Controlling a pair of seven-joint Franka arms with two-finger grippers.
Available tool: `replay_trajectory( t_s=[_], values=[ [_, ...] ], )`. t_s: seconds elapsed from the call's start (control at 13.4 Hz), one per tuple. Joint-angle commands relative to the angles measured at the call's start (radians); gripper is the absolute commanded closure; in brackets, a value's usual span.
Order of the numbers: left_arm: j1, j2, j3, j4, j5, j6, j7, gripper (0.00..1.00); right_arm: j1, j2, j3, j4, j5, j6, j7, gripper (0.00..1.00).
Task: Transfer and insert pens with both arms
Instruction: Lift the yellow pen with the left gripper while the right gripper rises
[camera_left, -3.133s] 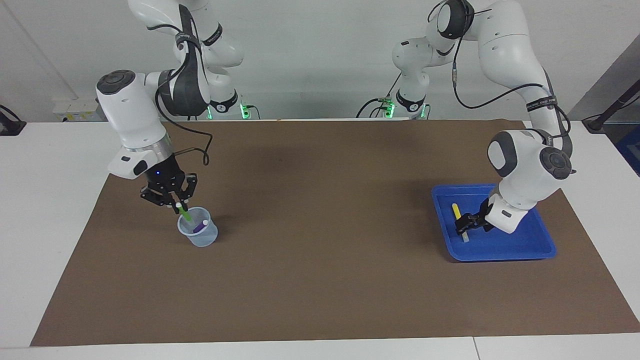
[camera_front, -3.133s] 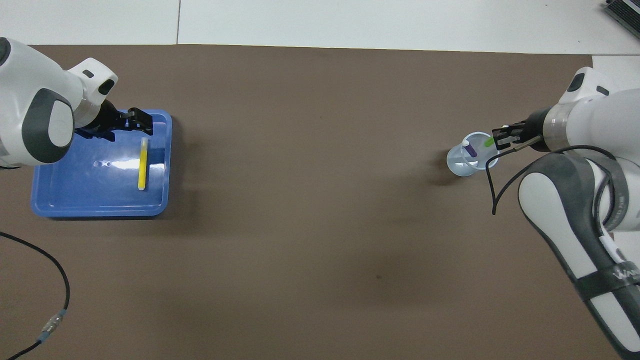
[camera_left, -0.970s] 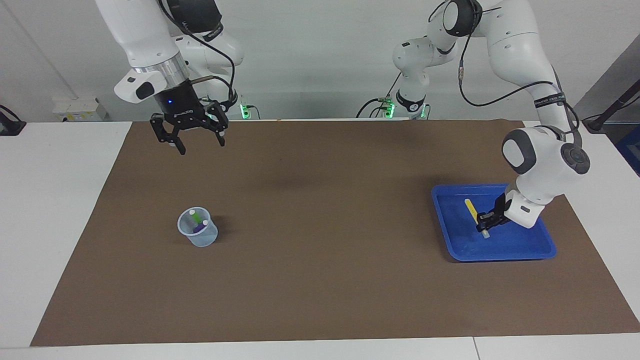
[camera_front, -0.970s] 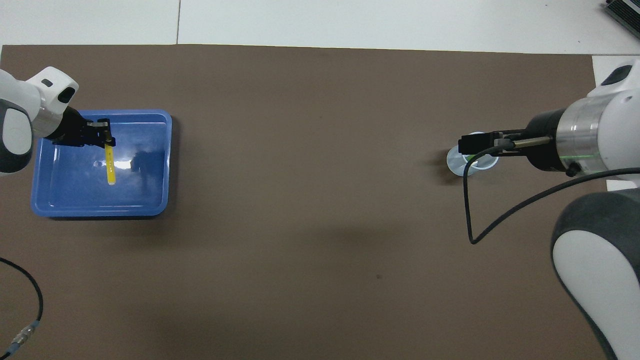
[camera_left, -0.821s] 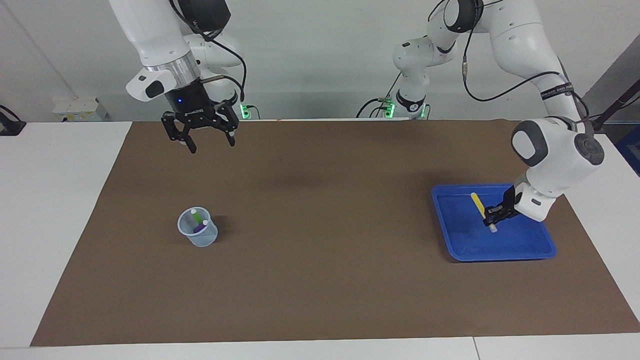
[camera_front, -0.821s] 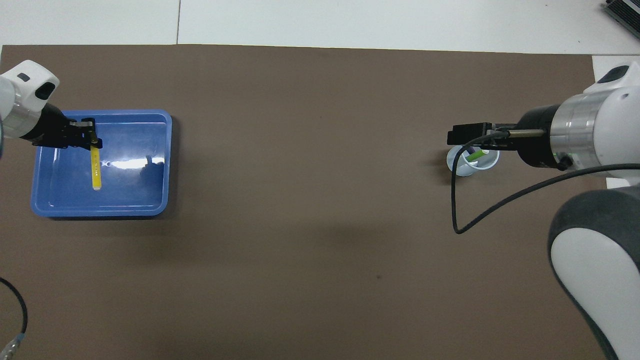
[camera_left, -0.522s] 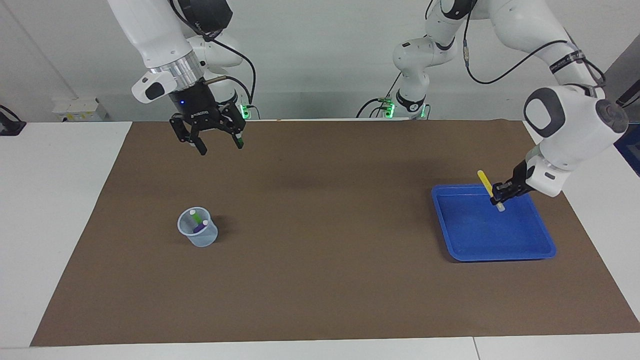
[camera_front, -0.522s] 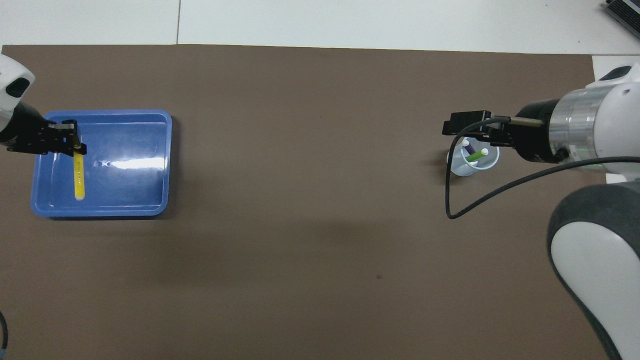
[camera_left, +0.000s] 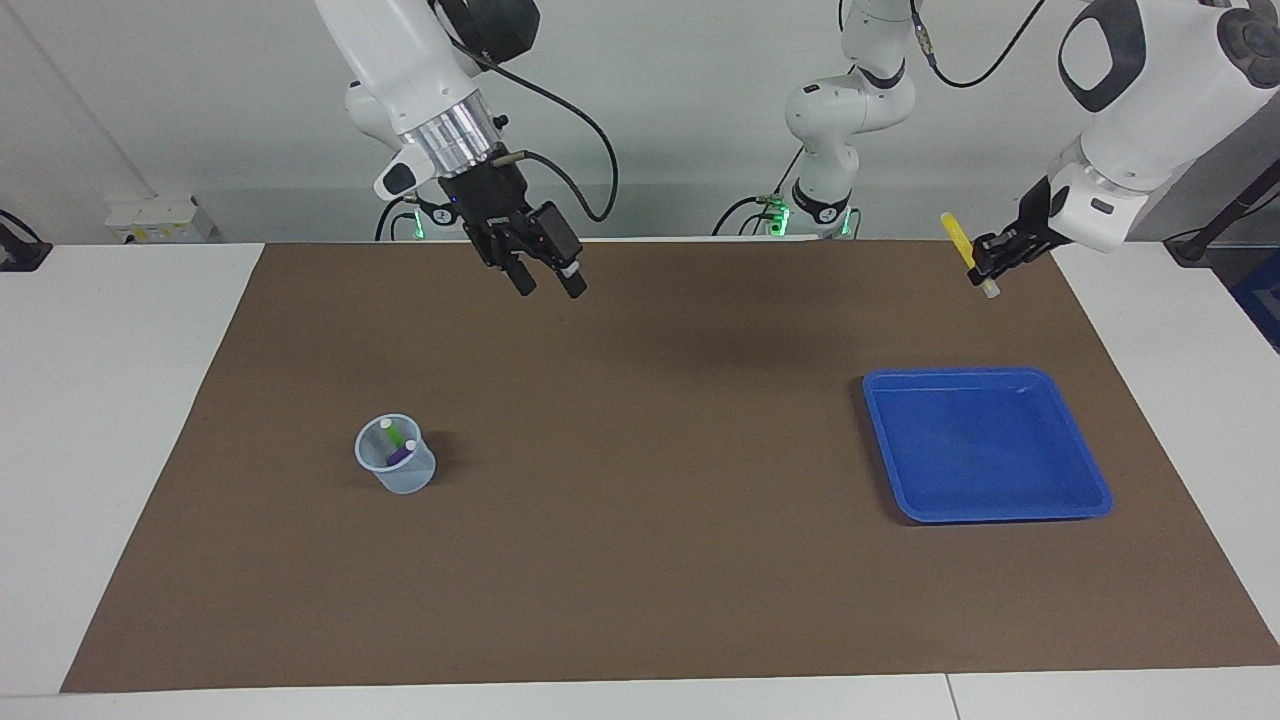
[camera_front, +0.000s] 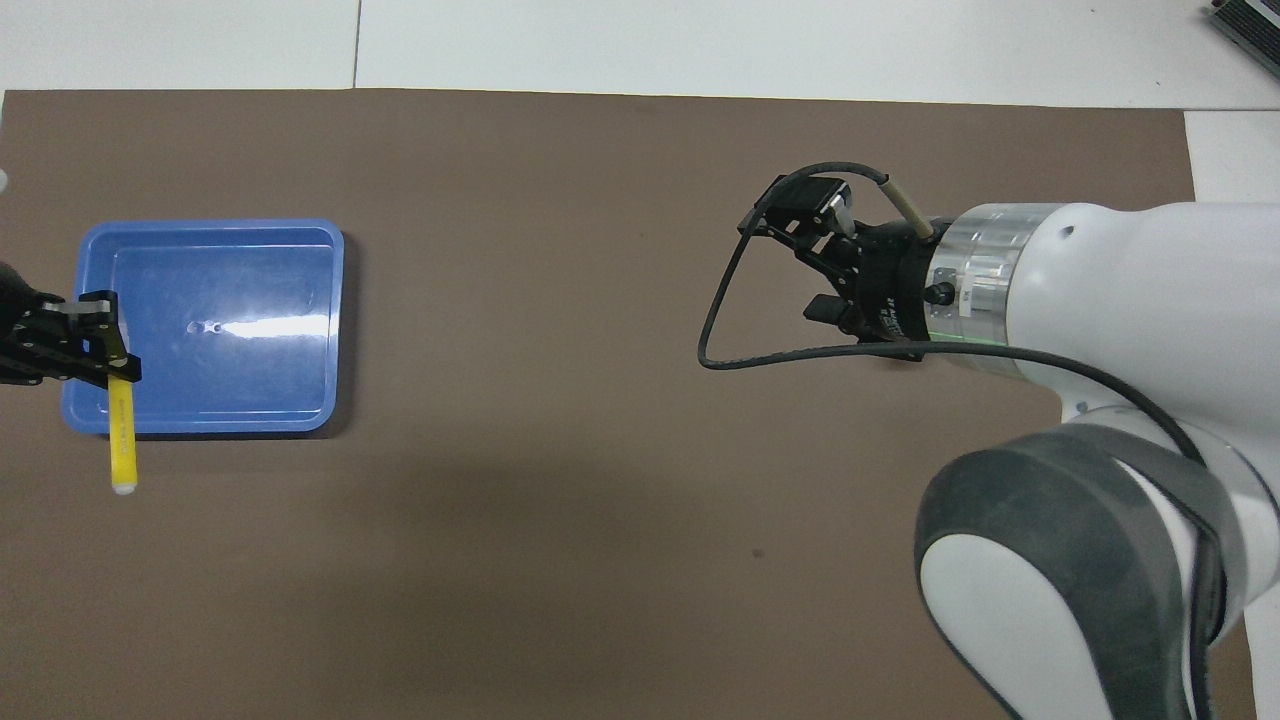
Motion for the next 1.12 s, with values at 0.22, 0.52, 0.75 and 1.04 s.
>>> replay_trajectory(
  t_s=[0.22, 0.52, 0.75, 1.04],
  values=[
    [-0.084, -0.046, 0.003, -0.088, -0.026, 0.011, -0.351, 1.00, 0.061, 0.000, 0.002, -0.032, 0.050, 0.058, 0.159, 0.00],
    [-0.089, -0.064, 0.004, -0.130, -0.249, 0.058, -0.596, 1.00, 0.110, 0.001, 0.002, -0.057, 0.061, 0.113, 0.276, 0.00],
    [-0.072, -0.141, 0.006, -0.301, -0.496, 0.207, -0.792, 1.00, 0.162, 0.015, 0.002, -0.061, 0.061, 0.142, 0.429, 0.00],
    [-0.128, -0.144, 0.003, -0.332, -0.578, 0.319, -1.018, 1.00, 0.197, 0.024, 0.002, -0.075, 0.059, 0.147, 0.437, 0.00]
  ],
)
